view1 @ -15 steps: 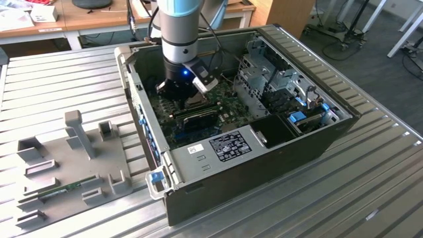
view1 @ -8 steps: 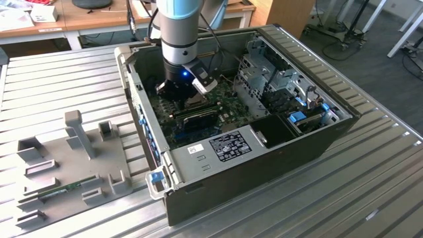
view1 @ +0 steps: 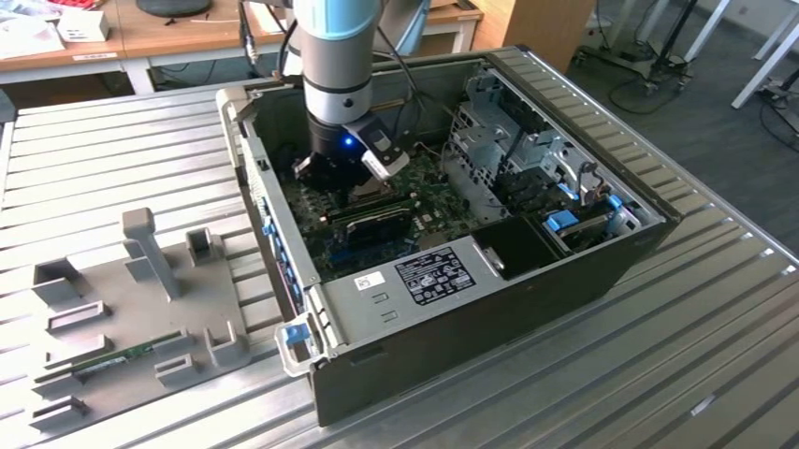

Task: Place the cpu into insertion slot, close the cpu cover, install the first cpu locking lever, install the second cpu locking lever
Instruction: 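Install the second cpu locking lever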

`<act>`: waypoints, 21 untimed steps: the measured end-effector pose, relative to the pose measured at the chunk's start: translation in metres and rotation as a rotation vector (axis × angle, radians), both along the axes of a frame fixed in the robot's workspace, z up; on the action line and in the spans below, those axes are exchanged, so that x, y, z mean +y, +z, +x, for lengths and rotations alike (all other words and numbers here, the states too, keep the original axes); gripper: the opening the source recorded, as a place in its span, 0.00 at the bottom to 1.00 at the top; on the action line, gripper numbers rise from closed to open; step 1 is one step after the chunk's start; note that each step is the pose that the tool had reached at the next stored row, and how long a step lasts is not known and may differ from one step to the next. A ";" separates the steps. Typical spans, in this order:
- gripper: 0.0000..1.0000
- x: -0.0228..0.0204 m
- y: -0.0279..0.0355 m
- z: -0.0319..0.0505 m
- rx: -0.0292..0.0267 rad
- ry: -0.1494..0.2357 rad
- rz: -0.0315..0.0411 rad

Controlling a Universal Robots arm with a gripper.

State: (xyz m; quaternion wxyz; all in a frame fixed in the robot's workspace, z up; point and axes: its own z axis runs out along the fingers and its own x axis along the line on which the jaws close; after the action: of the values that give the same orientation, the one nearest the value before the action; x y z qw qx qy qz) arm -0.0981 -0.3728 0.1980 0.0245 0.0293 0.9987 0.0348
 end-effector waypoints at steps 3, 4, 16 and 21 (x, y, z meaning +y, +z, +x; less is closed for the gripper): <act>0.11 0.0000 -0.0009 -0.0006 -0.0007 0.000 0.0002; 0.11 0.0000 -0.0012 -0.0008 -0.0008 0.000 0.0000; 0.11 0.0000 -0.0019 -0.0020 -0.0010 0.000 -0.0002; 0.11 0.0000 0.0092 -0.0020 -0.0010 0.000 -0.0001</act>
State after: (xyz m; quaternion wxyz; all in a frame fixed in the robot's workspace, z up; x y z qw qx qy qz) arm -0.1001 -0.3728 0.2072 0.0250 0.0293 0.9987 0.0347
